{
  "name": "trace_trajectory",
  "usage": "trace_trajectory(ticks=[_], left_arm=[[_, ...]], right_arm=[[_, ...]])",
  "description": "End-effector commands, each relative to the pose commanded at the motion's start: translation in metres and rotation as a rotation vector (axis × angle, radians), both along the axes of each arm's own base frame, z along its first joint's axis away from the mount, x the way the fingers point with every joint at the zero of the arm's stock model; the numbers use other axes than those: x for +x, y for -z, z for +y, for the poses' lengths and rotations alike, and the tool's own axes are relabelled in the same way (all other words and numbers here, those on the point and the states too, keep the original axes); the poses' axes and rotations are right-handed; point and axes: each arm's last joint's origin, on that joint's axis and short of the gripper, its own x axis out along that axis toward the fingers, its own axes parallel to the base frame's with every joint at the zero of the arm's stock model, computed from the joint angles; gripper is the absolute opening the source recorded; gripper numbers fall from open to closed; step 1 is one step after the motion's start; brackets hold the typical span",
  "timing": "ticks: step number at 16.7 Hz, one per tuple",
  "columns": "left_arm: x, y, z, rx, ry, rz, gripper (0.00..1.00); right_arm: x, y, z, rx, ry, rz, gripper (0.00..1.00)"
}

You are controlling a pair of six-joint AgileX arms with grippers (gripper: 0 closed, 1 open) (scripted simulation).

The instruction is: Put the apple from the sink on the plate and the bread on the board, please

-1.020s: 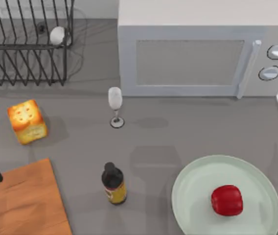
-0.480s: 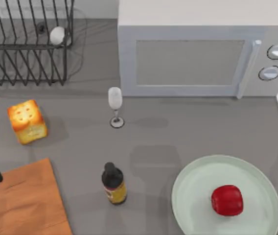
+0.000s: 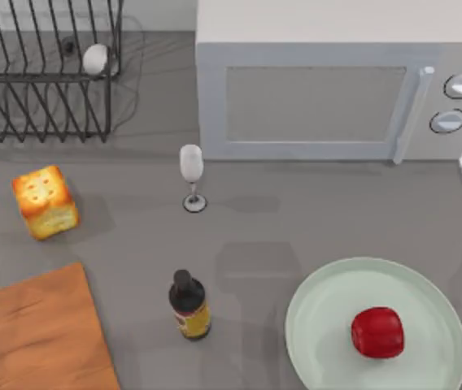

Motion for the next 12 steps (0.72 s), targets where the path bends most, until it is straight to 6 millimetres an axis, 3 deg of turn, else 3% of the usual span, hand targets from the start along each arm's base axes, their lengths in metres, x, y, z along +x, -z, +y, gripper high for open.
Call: trace_trajectory(ticks=[3, 7, 9, 12], left_arm=[[0.028, -0.033, -0.005, 0.132, 0.080, 0.178, 1.00], [0.091, -0.060, -0.015, 0.313, 0.229, 0.454, 1.00], [0.129, -0.059, -0.021, 0.394, 0.317, 0.599, 1.00], [0.185, -0.041, -0.031, 0.497, 0.456, 0.810, 1.00]], right_arm=[[0.000, 0.000, 0.000, 0.000, 0.000, 0.000, 1.00], [0.000, 0.000, 0.000, 0.000, 0.000, 0.000, 1.00], [0.000, 0.000, 0.000, 0.000, 0.000, 0.000, 1.00], [0.000, 0.000, 0.000, 0.000, 0.000, 0.000, 1.00]])
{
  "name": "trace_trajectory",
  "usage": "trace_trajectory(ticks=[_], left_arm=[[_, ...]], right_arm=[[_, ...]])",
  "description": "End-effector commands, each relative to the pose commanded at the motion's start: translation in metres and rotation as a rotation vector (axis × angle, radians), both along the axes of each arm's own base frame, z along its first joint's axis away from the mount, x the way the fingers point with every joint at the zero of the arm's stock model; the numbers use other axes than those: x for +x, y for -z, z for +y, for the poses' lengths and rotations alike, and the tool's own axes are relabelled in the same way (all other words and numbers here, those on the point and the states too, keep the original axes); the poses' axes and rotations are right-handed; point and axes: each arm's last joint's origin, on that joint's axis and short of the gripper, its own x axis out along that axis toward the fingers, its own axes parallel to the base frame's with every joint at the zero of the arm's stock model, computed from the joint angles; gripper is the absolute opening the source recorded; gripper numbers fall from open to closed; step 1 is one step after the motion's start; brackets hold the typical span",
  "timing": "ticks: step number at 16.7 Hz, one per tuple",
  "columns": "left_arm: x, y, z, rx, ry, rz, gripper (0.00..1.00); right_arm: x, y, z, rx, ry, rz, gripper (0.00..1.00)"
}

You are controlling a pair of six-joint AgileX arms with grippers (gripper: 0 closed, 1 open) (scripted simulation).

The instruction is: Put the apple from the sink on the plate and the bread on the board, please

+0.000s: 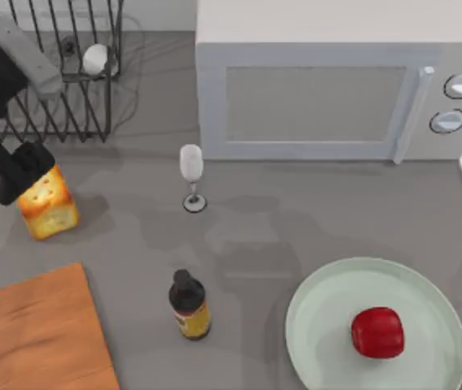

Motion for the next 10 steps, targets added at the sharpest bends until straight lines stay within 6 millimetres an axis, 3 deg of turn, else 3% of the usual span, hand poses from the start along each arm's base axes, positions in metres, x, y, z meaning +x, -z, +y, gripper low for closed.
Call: trace_trajectory(ticks=[5, 10], left_arm=[[0.064, 0.052, -0.009, 0.104, 0.167, 0.303, 1.00], [0.084, 0.076, -0.010, 0.139, 0.231, 0.418, 1.00]], right_arm=[[0.000, 0.000, 0.000, 0.000, 0.000, 0.000, 1.00], [0.000, 0.000, 0.000, 0.000, 0.000, 0.000, 1.00]])
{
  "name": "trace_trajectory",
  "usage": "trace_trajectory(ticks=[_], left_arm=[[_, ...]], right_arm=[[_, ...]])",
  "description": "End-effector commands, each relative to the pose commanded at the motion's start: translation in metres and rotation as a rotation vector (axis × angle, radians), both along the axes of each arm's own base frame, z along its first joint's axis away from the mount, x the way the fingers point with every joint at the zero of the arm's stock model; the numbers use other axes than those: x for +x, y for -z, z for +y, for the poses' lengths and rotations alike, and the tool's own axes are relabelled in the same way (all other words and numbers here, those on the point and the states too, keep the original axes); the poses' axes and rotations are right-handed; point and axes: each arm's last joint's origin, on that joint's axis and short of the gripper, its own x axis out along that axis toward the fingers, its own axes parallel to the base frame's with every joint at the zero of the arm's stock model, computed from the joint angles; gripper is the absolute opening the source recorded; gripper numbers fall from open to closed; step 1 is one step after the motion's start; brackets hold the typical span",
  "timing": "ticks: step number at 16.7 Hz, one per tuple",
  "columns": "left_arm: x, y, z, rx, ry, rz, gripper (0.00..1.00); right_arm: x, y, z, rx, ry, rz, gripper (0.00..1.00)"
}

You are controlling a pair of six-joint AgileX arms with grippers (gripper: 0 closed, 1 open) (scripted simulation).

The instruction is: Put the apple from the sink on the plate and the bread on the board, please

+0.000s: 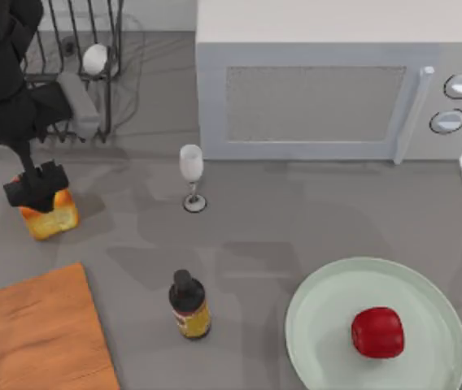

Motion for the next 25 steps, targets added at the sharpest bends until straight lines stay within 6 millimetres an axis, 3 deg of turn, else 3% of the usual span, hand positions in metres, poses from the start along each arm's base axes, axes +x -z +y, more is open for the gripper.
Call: trace_trajectory(ticks=[5, 12, 17, 25], left_arm=[[0.000, 0.001, 0.001, -0.001, -0.003, 0.000, 1.00], [0.001, 0.063, 0.000, -0.001, 0.000, -0.005, 1.00], [0.000, 0.070, 0.000, 0.000, 0.000, 0.000, 1.00], [0.000, 0.070, 0.000, 0.000, 0.000, 0.000, 0.40]], right_arm=[[0.000, 0.000, 0.000, 0.000, 0.000, 0.000, 1.00], [0.000, 0.000, 0.000, 0.000, 0.000, 0.000, 1.00], [0.000, 0.000, 0.000, 0.000, 0.000, 0.000, 1.00], [0.000, 0.000, 0.000, 0.000, 0.000, 0.000, 1.00]])
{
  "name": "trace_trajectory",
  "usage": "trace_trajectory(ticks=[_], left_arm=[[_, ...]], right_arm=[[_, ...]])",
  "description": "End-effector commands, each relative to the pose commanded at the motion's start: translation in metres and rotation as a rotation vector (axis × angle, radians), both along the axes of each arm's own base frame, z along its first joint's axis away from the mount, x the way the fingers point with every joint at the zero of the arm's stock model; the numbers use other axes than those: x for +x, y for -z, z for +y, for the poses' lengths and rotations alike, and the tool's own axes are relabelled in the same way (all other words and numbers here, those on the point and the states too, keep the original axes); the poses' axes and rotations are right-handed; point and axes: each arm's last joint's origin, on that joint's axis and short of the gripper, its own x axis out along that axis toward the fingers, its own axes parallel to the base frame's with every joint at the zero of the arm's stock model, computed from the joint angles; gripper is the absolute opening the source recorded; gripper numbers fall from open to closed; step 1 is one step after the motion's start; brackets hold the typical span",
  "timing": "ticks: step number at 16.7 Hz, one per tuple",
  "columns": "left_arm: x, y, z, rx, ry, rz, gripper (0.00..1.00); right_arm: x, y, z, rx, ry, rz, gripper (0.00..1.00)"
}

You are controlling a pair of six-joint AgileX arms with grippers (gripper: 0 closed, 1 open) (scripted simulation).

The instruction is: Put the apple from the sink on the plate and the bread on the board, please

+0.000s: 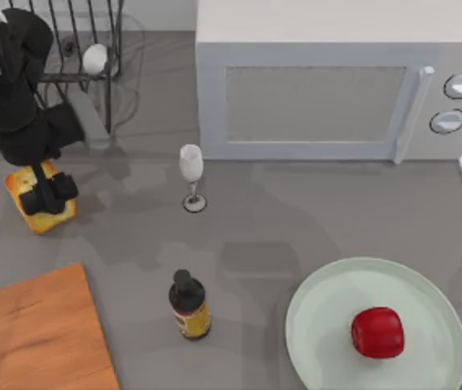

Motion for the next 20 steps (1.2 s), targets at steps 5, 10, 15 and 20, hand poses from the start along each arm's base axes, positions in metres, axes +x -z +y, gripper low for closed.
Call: trace_trajectory(ticks=[5, 10, 15, 20], left_arm=[[0.000, 0.000, 0.000, 0.000, 0.000, 0.000, 0.02], [0.000, 0.000, 0.000, 0.000, 0.000, 0.000, 0.00], [0.005, -0.027, 0.000, -0.012, 0.001, -0.097, 0.00], [0.010, -0.070, -0.001, -0.011, 0.004, -0.090, 0.00]], right_arm=[[0.000, 0.000, 0.000, 0.000, 0.000, 0.000, 1.00], [0.000, 0.000, 0.000, 0.000, 0.000, 0.000, 1.00], [0.000, 0.000, 0.000, 0.000, 0.000, 0.000, 1.00], [0.000, 0.000, 0.000, 0.000, 0.000, 0.000, 1.00]])
